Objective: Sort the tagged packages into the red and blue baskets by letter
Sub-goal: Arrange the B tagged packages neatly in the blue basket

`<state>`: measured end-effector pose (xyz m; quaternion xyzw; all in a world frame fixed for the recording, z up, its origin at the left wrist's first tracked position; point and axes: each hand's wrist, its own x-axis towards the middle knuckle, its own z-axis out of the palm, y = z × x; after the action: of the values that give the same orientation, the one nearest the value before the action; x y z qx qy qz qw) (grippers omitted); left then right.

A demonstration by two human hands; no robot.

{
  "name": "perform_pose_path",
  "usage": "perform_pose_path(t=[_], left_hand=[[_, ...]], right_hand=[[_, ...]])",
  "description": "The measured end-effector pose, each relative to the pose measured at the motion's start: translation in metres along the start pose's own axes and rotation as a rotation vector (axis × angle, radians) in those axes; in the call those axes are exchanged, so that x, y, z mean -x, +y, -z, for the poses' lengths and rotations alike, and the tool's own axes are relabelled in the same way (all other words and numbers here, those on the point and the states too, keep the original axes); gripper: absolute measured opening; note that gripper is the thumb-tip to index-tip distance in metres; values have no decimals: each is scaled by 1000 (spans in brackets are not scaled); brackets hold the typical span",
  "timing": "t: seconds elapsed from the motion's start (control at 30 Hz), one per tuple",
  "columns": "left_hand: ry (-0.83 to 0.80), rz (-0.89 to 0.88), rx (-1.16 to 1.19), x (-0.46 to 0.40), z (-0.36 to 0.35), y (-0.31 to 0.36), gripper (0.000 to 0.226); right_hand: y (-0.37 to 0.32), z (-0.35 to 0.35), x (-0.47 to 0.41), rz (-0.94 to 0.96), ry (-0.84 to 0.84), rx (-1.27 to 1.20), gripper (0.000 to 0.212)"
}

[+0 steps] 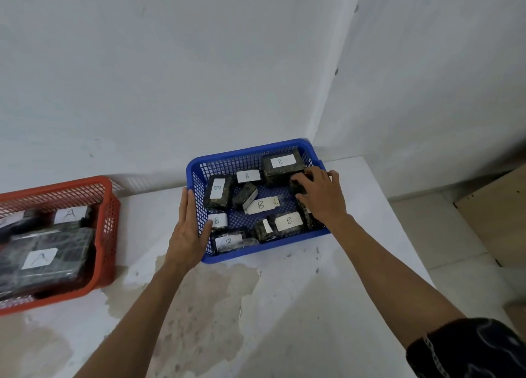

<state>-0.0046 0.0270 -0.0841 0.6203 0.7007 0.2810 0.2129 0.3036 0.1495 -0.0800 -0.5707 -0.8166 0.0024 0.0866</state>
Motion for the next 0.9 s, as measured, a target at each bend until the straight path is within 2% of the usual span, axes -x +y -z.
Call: perform_pose_path(t=[0.17, 0.43, 0.63, 0.77, 0.9], left_hand=[[-21, 45, 26, 1, 0, 0, 80], [-34, 63, 55, 0, -1, -2, 79], [-42, 90, 67, 0, -1, -3, 80], [-37, 85, 71, 1, 0, -2, 80], [-23, 76, 75, 1, -1, -2, 80]], right_hand=[[2, 4, -7, 10, -46, 69, 43], [15, 27, -6, 8, -75, -155, 33], [14, 32, -11, 4, -110, -159, 19], [15, 28, -7, 49, -76, -125, 36], [23, 23, 1, 122, -124, -94, 55]])
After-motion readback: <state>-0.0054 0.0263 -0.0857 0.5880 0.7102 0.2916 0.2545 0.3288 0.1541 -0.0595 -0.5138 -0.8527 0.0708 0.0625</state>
